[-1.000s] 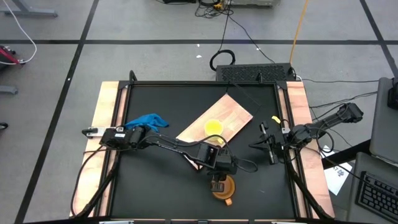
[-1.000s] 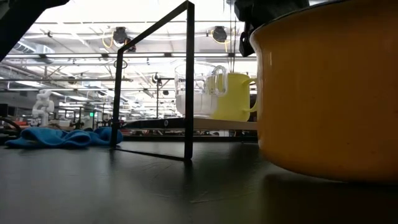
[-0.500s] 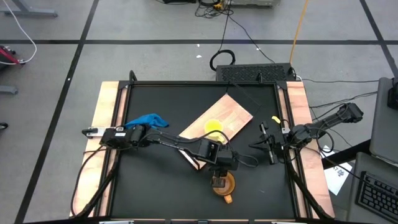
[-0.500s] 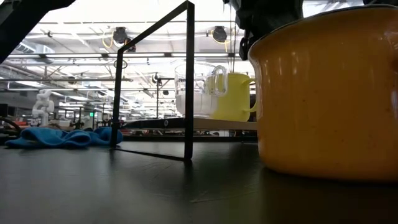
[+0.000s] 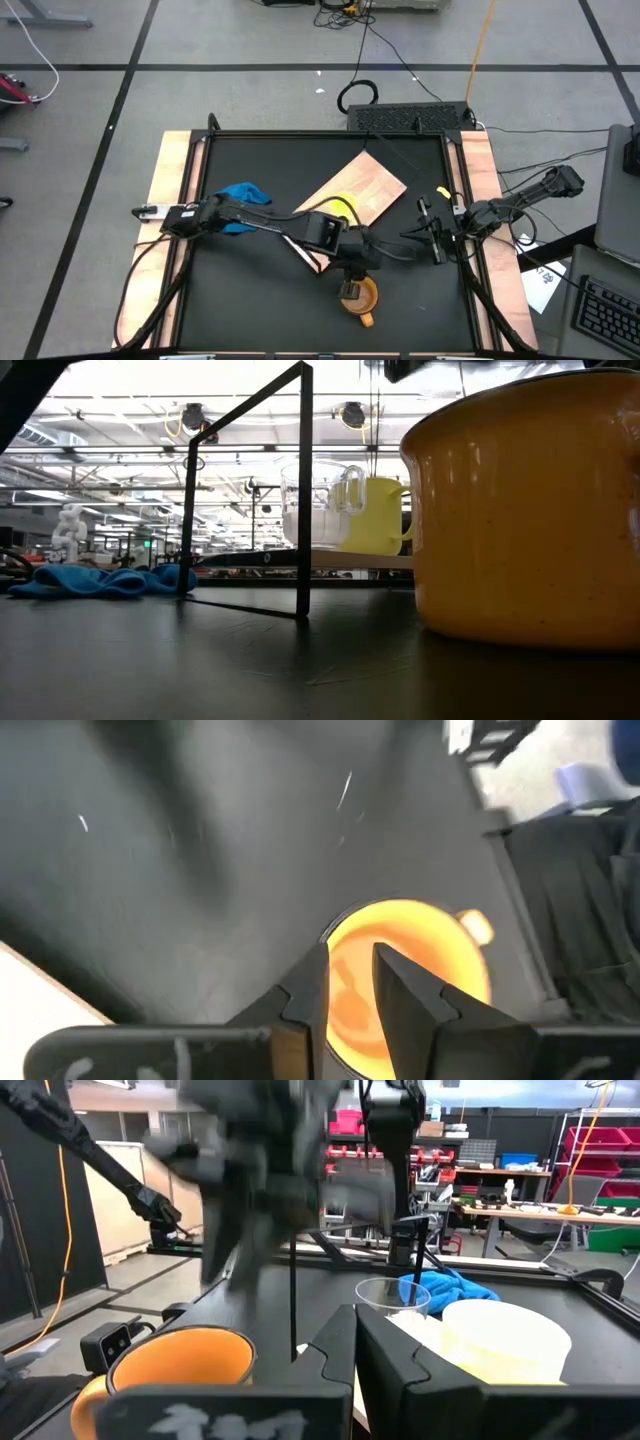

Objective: Stack small to large cups/mugs on shelf
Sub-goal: Put the orange mug on the shelf

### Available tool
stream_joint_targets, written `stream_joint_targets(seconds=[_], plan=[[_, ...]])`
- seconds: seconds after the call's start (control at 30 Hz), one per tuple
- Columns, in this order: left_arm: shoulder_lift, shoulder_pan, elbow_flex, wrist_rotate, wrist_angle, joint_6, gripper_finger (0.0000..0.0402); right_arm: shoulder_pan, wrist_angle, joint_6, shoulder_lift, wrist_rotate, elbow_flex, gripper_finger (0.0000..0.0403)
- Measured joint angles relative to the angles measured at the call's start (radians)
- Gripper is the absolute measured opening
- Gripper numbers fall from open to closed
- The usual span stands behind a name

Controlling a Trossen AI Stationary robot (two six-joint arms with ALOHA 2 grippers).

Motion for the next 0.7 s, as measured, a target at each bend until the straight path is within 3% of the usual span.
stream_joint_targets(seconds=[0.1,0.23,0.43,0.57,0.7], plan=[[-0.070,-0.020,0.000,-0.067,-0.042,0.077,0.0069,0.000,0.002,0.000,0.000,0.000,0.000,0.0000],[-0.193,-0.059,0.000,-0.236,-0.092,0.116,0.0011,0.001,0.003,0.001,0.000,-0.003,0.000,0.0000],[-0.358,-0.134,-0.044,-0.517,-0.212,0.138,0.0003,0.001,0.004,-0.001,0.002,-0.003,0.000,0.0000],[-0.483,-0.159,-0.180,-0.624,-0.224,0.068,0.0002,0.002,0.001,-0.001,0.002,-0.005,0.000,0.0000],[-0.635,-0.160,-0.435,-0.703,-0.135,-0.009,0.0001,0.002,-0.002,-0.001,0.002,-0.004,0.000,0.0000]])
